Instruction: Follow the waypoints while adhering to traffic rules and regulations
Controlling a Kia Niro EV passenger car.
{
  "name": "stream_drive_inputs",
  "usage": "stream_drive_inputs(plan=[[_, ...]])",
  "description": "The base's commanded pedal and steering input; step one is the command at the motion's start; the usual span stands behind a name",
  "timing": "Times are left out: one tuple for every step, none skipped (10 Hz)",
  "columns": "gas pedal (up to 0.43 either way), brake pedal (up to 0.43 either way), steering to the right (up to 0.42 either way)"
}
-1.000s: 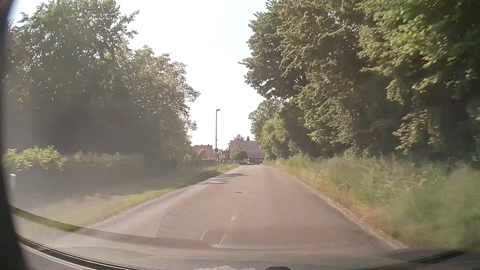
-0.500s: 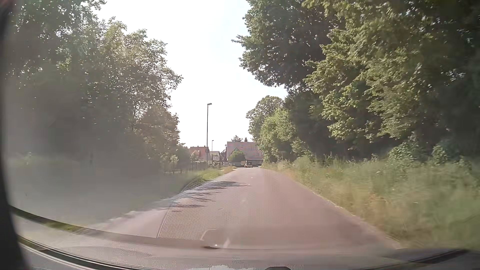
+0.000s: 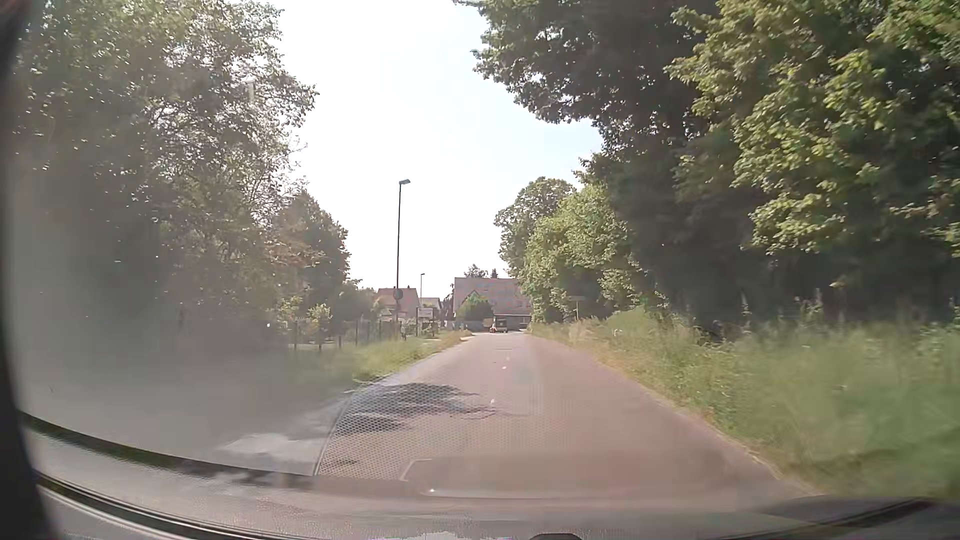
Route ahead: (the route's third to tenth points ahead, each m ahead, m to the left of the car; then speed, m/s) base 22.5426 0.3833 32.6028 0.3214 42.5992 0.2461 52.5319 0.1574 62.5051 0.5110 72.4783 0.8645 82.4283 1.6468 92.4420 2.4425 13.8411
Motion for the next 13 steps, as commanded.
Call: stream_drive_inputs(plan=[[0.177, 0.0, -0.003], [0.177, 0.0, -0.003], [0.169, 0.0, -0.003], [0.169, 0.0, 0.003], [0.157, 0.0, 0.003], [0.15, 0.0, 0.005], [0.138, 0.0, 0.005], [0.13, 0.0, 0.008], [0.118, 0.0, 0.008], [0.098, 0.0, 0.008], [0.087, 0.0, 0.005], [0.087, 0.0, 0.002], [0.087, 0.0, 0.002]])
